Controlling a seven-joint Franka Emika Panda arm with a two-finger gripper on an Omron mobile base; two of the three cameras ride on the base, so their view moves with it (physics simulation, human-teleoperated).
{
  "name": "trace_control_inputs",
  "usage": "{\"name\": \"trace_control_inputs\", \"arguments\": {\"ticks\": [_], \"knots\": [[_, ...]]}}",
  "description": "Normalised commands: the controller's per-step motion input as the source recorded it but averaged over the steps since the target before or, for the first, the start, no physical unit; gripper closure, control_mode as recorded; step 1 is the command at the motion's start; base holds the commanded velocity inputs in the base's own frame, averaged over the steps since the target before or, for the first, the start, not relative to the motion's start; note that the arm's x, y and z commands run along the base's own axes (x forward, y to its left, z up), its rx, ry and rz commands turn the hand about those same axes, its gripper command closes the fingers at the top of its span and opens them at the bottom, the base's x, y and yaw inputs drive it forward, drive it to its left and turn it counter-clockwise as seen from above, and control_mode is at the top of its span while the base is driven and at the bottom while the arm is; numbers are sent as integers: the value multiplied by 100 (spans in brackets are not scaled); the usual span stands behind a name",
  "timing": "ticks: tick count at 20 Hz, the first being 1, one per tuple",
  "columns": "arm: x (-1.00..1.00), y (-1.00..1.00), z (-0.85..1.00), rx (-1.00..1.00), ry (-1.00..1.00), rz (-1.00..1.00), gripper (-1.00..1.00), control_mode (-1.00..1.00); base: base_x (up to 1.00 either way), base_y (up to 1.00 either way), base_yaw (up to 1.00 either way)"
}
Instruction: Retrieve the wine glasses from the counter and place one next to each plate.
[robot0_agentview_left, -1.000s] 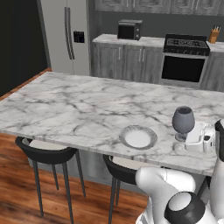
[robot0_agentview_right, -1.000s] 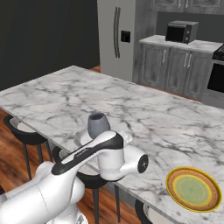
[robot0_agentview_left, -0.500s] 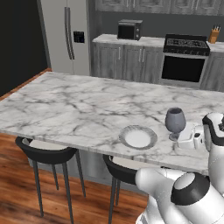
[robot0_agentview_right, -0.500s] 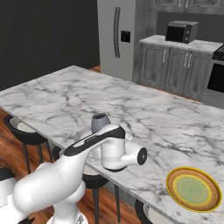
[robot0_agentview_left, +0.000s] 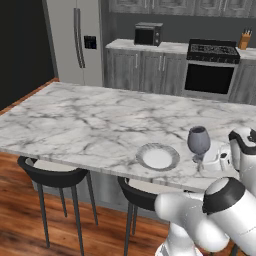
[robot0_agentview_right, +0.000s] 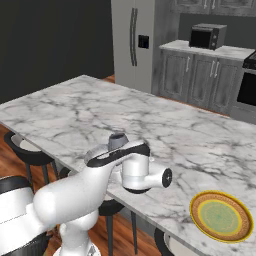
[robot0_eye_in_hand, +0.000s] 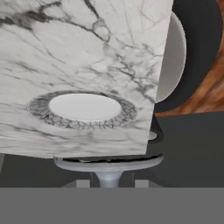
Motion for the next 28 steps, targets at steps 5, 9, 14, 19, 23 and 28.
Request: {"name": "trace_control_inputs", "arguments": {"ticks": [5,9,14,19,23,28], "knots": [[19,-2,-38,-1,0,5,100,-100,0,0,0],[38,-1,-29,0,0,3,100,-100,0,0,0],[44,0,-21,2,0,3,100,-100,0,0,0],[31,-9,-21,0,0,2,100,-100,0,0,0],[26,-18,-23,0,1,2,100,-100,0,0,0],[29,-25,-21,0,0,3,100,-100,0,0,0]]}}
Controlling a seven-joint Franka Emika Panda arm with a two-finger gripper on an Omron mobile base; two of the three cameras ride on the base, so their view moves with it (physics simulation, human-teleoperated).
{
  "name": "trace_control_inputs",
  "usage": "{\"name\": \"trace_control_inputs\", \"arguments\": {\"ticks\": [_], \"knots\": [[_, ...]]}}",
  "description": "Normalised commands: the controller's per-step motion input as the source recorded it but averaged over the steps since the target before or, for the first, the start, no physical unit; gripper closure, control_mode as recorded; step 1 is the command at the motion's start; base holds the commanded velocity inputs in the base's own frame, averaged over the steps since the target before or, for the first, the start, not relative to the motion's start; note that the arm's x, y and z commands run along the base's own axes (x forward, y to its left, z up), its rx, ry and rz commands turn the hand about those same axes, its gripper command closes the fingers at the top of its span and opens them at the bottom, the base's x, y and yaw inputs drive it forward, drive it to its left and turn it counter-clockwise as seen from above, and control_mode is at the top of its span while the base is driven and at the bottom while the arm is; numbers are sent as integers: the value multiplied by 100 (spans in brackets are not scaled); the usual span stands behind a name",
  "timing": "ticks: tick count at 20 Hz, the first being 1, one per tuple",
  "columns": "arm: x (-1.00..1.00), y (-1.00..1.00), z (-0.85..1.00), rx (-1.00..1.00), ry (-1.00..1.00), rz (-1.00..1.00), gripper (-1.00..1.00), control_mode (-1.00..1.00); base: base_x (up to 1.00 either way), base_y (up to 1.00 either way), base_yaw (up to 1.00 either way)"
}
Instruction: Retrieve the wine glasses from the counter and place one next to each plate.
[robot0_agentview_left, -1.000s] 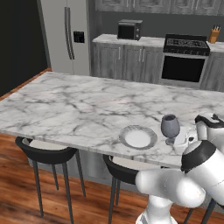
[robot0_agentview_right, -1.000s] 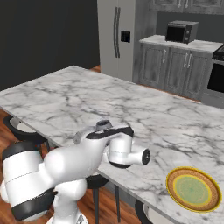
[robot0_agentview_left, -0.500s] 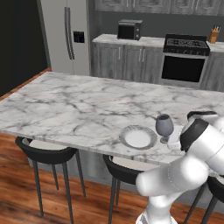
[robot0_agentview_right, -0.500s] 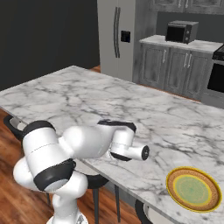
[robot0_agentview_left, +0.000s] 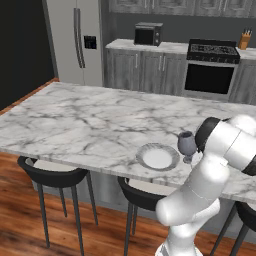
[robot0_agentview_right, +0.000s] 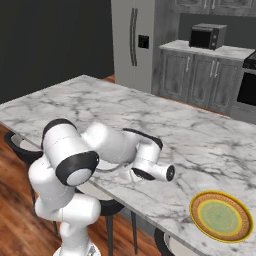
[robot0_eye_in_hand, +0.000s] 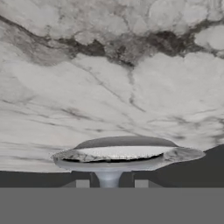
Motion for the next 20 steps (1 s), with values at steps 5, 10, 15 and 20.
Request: {"name": "trace_control_inputs", "arguments": {"ticks": [5,10,15,20], "knots": [[26,-23,-28,0,1,2,100,-100,0,0,0],[23,-5,-38,1,4,3,100,-100,0,0,0],[24,-2,-31,3,4,2,100,-100,0,0,0],[16,-6,-34,6,7,2,100,-100,0,0,0]]}}
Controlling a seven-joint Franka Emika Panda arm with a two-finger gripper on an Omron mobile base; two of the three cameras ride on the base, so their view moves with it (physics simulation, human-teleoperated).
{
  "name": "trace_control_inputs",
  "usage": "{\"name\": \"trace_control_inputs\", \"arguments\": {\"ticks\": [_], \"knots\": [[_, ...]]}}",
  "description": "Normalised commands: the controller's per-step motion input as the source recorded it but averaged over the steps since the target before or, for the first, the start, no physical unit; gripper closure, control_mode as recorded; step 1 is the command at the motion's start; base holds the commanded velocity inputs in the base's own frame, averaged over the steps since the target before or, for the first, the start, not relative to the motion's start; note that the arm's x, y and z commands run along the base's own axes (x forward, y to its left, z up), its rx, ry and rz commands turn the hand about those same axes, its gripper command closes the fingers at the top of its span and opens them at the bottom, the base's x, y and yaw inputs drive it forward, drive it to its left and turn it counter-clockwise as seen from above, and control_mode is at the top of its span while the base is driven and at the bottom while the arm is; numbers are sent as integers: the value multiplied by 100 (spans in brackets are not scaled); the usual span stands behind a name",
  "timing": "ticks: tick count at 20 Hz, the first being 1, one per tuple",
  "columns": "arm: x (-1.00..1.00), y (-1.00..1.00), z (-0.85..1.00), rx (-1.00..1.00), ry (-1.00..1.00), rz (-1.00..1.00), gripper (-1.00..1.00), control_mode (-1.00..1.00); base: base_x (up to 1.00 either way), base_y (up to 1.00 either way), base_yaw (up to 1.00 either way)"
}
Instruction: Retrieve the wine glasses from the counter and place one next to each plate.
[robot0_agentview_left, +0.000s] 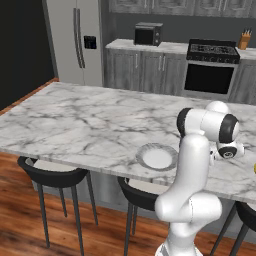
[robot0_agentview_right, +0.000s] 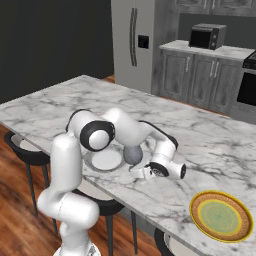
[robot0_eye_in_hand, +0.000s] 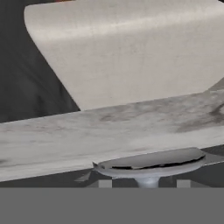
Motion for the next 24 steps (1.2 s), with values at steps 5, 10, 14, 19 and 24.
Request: {"name": "trace_control_inputs", "arguments": {"ticks": [5,10,14,19,24], "knots": [[4,-1,-45,7,9,1,-100,-100,0,0,0],[0,-18,-26,5,5,0,-100,-100,0,0,0],[-1,-9,-10,0,0,0,-100,-100,0,0,0],[-12,0,-4,0,0,0,-100,-100,0,0,0],[-14,-6,0,0,0,0,-100,-100,0,0,0]]}}
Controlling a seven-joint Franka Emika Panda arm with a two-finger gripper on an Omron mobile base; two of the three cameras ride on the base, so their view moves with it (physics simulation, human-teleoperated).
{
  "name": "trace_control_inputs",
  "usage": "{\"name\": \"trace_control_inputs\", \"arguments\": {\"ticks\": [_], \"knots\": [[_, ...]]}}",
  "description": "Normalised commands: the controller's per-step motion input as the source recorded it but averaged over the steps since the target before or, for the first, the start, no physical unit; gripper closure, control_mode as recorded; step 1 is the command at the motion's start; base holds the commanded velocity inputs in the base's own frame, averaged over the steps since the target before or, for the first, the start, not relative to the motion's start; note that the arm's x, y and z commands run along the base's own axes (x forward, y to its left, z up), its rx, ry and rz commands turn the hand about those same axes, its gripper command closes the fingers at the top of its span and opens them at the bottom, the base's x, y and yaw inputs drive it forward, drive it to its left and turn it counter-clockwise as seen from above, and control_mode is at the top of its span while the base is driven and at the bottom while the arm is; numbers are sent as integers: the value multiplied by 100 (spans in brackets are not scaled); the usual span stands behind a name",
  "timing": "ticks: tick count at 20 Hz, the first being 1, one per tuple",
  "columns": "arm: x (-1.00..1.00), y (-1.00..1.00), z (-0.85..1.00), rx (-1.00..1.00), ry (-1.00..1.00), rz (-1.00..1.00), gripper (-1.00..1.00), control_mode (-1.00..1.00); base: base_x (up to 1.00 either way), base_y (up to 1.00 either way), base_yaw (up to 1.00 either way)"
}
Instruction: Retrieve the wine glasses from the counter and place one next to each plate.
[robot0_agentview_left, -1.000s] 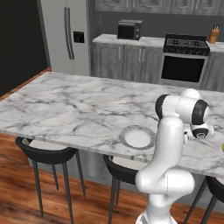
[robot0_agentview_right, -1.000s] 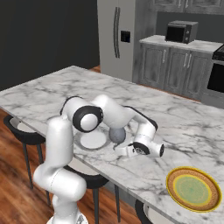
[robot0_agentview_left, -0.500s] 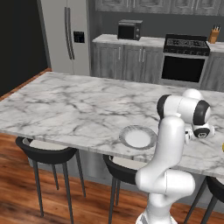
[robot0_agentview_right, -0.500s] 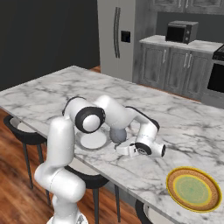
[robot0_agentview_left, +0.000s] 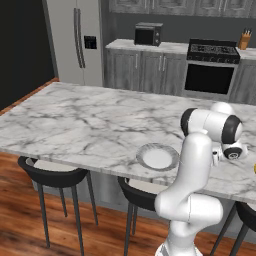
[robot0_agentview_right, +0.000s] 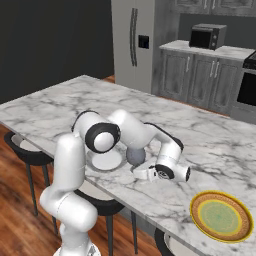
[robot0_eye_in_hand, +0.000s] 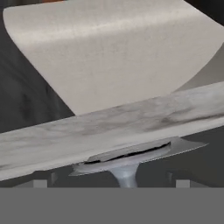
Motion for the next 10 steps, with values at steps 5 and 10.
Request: {"name": "trace_control_inputs", "arguments": {"ticks": [5,10], "knots": [[-22,-4,-1,0,0,0,-100,-100,0,0,0],[-11,-17,0,0,-1,0,-100,-100,0,0,0]]}}
